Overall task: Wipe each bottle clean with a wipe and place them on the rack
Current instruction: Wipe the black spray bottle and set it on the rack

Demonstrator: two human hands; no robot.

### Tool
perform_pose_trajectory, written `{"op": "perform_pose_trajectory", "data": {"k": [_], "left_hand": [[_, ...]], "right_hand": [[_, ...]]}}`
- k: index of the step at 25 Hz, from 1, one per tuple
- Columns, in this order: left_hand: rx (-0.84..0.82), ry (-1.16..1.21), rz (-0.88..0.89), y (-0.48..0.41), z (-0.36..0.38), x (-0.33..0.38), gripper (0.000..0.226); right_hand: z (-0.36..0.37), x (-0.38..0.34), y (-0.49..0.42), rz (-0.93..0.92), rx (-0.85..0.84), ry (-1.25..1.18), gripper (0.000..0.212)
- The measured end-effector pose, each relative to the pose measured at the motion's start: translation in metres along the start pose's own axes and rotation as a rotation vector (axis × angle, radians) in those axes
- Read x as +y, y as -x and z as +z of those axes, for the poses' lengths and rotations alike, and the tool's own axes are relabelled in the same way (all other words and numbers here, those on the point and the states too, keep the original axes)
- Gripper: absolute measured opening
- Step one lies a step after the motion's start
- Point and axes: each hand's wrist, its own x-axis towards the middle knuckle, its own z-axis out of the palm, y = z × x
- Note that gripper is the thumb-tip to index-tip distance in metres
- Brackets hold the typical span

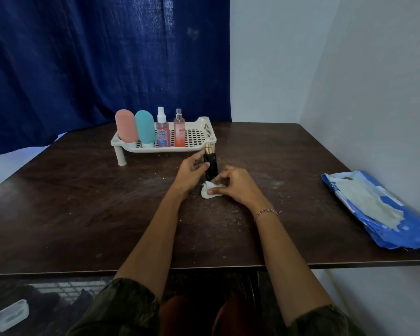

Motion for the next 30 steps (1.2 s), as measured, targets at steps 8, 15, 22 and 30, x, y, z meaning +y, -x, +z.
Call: {"op": "perform_pose_trajectory", "data": {"k": [8,15,22,30], "left_hand": [[-0.011,0.034,-0.009,-0.001,-0.001,0.000,0.053],[-0.001,0.028,-0.018,-0.001,0.000,0.002,0.053],[-0.024,0.041,0.001,-0.004,0.000,-0.004,0.051],[-0.035,0.065,0.040,-0.004,0.001,-0.007,0.053]], "right_hand": [[-0.002,-0.005,0.000,0.055,0.228,-0.429,0.018],[-0.002,-0.002,-0.005,0.213,0.559,-0.779,0.019],[0.004,-0.008,-0.008,0.118,0.598,-0.482,0.024],[0.011,-0.011,-0.009,-0.024,0.688,-0.318,0.021]]}}
